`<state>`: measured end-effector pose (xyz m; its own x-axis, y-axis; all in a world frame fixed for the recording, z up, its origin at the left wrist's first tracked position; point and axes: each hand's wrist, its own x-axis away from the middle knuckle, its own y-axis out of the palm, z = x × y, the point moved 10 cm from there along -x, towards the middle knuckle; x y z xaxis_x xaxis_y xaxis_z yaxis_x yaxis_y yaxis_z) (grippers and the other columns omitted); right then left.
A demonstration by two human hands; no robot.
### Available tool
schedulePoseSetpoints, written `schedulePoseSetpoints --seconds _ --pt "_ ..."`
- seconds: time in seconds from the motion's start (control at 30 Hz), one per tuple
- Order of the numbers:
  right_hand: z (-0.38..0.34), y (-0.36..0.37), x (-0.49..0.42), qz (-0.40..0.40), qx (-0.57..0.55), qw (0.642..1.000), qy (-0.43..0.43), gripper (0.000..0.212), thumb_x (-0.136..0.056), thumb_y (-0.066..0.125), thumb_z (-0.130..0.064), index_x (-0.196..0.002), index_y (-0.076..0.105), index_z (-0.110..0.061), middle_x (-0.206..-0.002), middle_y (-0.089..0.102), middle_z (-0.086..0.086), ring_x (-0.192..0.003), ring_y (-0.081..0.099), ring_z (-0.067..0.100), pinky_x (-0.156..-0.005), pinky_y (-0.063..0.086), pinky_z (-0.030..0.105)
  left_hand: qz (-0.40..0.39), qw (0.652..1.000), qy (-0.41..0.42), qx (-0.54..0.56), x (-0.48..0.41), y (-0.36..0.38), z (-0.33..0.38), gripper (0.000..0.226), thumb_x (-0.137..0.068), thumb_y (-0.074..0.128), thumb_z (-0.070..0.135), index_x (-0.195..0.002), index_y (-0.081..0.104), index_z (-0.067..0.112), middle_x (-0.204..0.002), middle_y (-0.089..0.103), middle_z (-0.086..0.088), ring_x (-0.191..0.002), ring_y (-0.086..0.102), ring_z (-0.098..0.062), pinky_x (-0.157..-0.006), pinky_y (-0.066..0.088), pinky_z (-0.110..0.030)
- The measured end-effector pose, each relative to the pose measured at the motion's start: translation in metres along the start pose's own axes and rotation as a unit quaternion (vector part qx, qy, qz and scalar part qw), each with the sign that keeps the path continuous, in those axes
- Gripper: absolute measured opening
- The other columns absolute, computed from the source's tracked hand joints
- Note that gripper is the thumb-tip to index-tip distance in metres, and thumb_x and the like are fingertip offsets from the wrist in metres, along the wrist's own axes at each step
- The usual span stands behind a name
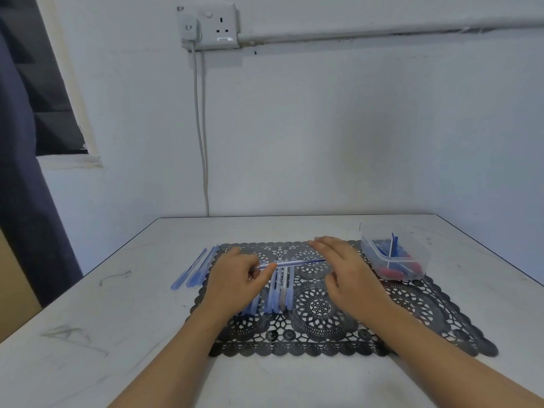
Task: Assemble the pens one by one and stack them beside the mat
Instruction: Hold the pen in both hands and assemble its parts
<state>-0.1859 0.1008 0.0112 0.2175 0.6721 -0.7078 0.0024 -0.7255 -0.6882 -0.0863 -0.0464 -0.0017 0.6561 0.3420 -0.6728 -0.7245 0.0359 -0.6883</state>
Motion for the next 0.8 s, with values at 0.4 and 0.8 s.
schedulePoseSetpoints --seconds 0.4,0.8 --pt "-0.007 0.015 0.003 -0.045 -0.023 0.998 -0.038 0.056 -0.082 0.055 0.000 -0.136 0.045 -0.014 -0.114 0.060 0.006 -0.099 0.057 0.015 -0.090 0.047 0.024 0.001 1.000 -0.001 -0.001 0.001 -0.005 0.003 0.044 -0.080 0.038 0.062 -0.051 0.030 0.029 -0.048 0.033 0.012 -0.060 0.038 -0.005 -0.052 0.020 -0.019" --pt "0.012 -0.002 -0.001 0.008 0.031 0.999 -0.019 0.020 -0.069 0.077 -0.003 -0.088 0.074 -0.010 -0.074 0.065 0.002 -0.064 0.061 0.017 -0.056 0.055 0.028 -0.003 1.000 0.000 0.000 0.001 -0.005 0.004 0.043 -0.079 0.037 0.062 -0.051 0.030 0.030 -0.049 0.034 0.013 -0.061 0.039 -0.006 -0.051 0.022 -0.020"
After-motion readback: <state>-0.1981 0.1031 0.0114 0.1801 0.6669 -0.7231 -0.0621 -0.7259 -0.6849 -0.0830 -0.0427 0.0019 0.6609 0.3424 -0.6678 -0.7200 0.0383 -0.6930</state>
